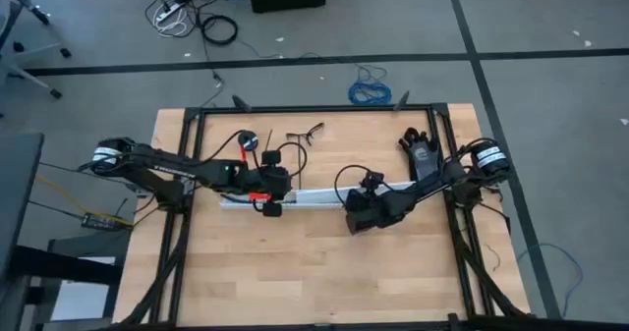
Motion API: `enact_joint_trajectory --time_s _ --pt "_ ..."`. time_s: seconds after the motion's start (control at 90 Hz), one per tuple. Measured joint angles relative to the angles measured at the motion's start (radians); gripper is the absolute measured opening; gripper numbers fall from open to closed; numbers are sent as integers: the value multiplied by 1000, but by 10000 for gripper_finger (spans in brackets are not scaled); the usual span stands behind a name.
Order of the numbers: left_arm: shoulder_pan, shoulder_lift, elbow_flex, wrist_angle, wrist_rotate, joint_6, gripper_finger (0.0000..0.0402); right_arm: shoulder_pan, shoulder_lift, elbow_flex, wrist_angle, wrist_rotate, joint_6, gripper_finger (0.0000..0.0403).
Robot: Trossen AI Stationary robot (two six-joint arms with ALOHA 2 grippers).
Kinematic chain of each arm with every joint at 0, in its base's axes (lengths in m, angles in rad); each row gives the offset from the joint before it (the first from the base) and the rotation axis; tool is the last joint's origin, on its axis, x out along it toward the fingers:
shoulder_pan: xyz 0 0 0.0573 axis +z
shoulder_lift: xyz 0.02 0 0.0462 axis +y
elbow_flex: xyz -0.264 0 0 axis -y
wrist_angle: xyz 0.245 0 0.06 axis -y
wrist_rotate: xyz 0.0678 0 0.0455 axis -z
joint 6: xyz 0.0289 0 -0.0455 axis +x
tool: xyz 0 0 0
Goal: Ziptie cables
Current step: Close the white cable duct
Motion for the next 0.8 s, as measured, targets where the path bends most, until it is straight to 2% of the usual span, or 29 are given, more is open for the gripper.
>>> enact_joint_trajectory --time_s 0.189,0.522,0.644,0.8 --pt "0 0 0 -3 0 0 127 -1 0 0 7 0 -22 198" --pt "0 0 0 -3 0 -1 127 -3 5 -2 22 -9 -8 179" --pt "0 0 0 -2 0 -1 127 -3 5 1 22 -17 -13 141" --pt "0 0 0 -2 0 -1 127 -3 5 2 20 -31 -18 71"
